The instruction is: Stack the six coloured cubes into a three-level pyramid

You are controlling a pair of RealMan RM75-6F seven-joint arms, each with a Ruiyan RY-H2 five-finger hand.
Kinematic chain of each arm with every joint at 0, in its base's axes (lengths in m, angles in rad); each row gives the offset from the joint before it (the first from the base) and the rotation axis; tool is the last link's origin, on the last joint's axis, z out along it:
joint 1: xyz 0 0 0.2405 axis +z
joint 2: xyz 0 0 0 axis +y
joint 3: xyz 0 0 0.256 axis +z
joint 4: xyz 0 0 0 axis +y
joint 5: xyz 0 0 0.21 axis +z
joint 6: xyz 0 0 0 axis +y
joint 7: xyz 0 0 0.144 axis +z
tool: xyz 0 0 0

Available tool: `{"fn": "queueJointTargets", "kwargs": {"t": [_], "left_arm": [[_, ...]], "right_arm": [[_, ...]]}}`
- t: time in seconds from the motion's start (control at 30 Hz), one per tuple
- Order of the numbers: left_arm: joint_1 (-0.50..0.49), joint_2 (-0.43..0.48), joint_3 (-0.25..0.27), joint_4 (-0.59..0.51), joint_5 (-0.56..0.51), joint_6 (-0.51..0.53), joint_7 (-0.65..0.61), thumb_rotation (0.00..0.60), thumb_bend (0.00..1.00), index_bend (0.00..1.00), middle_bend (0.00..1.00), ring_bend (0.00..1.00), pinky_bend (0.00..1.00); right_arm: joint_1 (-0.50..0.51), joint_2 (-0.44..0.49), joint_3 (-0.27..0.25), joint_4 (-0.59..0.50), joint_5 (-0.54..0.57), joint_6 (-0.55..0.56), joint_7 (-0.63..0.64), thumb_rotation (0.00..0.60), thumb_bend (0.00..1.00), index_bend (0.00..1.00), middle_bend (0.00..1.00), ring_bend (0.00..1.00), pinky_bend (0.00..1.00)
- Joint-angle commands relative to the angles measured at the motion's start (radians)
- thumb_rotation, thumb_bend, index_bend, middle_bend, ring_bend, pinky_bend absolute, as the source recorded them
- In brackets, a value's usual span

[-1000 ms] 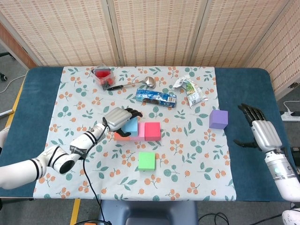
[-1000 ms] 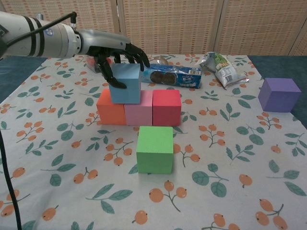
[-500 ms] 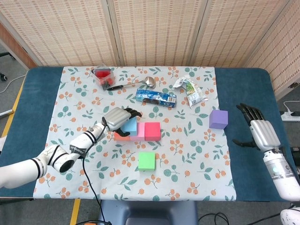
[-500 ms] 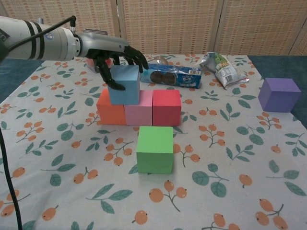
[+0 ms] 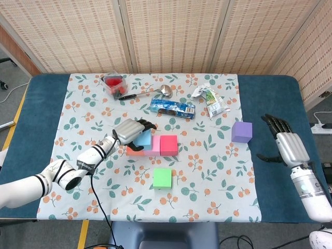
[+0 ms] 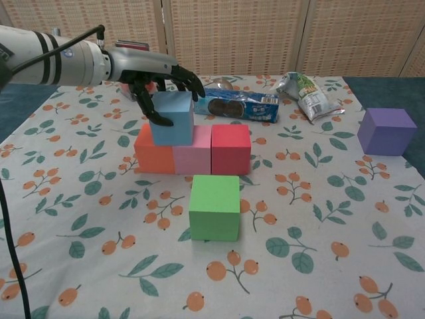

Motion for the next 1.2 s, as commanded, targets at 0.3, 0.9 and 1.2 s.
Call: {"fn": "queueJointTargets", "kwargs": {"t": [0.3,0.9,1.2], "left_arm": [[-0.007,0.006,0.004,-0.008,0.006,-0.004,-0.003,0.600,0.31,0.10,0.08,0.07,0.34],[-0.002,0.013,0.011,-0.030,0.011,0.017,0.009,0.600,0.31,0.03,0.00,0.00,0.26],[0.058,0.077,-0.005,-0.111,0.010,0.121,-0.016,0.600,0.31,0.02,0.00,0.00,0.20]], "right_arm": [[-0.003,0.001,0.000,0.006,-0.002,0.002,0.011,0.600,0.04,0.00,0.01,0.00,0.00],[-0.008,0.003,-0.002,0.010,-0.008,0.004,0.024,0.600,0.04,0.00,0.01,0.00,0.00],[-0.014,0.009,-0.004,0.009,-0.024,0.014,0.039,0.600,0.04,0.00,0.01,0.00,0.00]]}}
